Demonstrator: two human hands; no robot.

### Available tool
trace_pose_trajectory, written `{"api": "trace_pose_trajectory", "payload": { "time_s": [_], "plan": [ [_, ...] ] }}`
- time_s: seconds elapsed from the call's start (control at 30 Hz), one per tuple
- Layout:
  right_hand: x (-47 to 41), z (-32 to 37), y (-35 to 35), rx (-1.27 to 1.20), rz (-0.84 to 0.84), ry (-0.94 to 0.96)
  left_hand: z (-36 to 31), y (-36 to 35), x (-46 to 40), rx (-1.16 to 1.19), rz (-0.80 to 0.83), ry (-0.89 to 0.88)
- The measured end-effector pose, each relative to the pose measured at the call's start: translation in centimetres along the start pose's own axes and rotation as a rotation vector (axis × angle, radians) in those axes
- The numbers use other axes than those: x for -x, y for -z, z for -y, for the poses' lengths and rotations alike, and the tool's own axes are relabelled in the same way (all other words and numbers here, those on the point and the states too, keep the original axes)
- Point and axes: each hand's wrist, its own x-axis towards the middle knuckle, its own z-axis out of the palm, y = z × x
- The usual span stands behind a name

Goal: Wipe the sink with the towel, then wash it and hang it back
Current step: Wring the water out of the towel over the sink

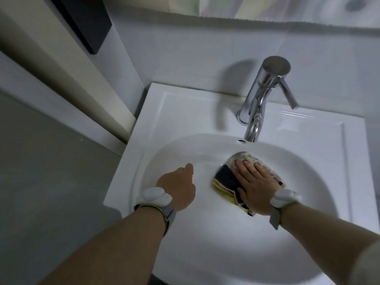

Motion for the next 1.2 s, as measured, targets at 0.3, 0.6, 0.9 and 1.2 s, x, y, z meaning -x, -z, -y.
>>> {"api": "trace_pose_trajectory", "payload": {
  "time_s": [0.3,0.6,0.9,1.2],
  "plan": [
    [2.8,-2.0,-0.5,0.001,0.016,-0.017,-2.2,-0.7,-0.1,-0.04,0.04,-0.012],
    [3.2,-1.3,-0.8,-0.003,0.042,-0.079,-1.5,-1.0,0.7,-0.006,0.055,0.011],
    [4.5,6.1,-0.8,-0.213,0.178,-0.023,1.0,-0.6,2.8,0.013,-0.005,0.08],
    [3.4,11.4,1.5,-0.42,0.265,0.18,2.2,0.5,4.0,-0.006,0.029,0.129]
  ]
}}
